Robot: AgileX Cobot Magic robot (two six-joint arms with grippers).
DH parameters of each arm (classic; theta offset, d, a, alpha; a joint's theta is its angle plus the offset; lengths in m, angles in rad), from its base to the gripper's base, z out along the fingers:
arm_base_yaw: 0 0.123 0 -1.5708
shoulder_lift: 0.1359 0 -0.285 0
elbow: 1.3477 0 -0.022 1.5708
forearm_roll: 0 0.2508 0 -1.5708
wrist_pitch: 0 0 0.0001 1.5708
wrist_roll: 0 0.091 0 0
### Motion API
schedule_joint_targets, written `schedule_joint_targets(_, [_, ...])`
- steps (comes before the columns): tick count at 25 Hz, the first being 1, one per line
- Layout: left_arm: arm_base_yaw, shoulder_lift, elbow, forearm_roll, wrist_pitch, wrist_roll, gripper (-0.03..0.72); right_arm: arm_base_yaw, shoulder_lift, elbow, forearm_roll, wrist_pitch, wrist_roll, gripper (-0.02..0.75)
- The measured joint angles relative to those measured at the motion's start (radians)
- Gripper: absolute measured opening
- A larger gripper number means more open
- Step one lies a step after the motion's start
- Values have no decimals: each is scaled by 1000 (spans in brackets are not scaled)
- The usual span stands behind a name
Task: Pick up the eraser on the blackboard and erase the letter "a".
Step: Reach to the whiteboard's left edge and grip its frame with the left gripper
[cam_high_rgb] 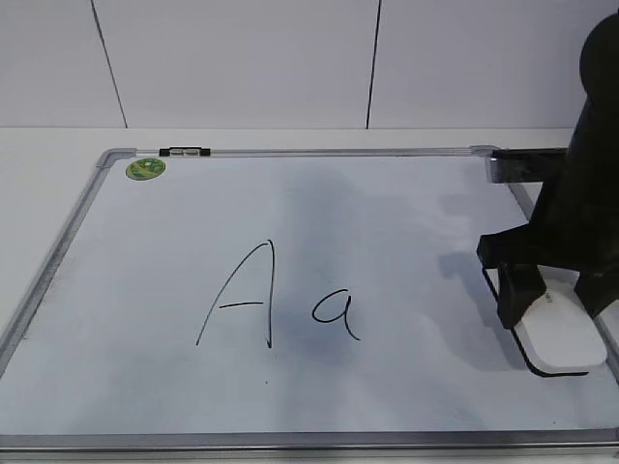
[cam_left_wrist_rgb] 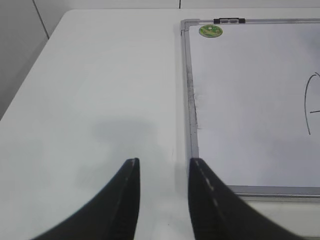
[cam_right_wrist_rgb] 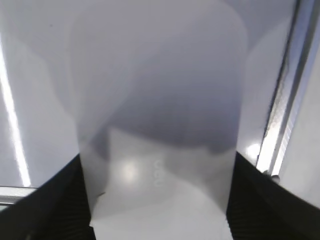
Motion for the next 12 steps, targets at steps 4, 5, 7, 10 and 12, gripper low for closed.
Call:
schedule_joint_targets(4, [0,0,-2,0,-29,0,236,36,0,0,4,1,-5,540])
schedule_joint_targets(5, [0,5,-10,-7,-50,0,236,42,0,0,6,1,-7,540])
schedule_joint_targets(7, [0,23,-27,-36,-85,0,236,52,0,0,8,1,-12,540])
schedule_joint_targets(10, [0,116,-59,-77,-107,0,236,61,0,0,10,2,-12,540])
schedule_joint_targets(12, [0,210,-82,-94,-123,0,236,63,0,0,16,2,-13,540])
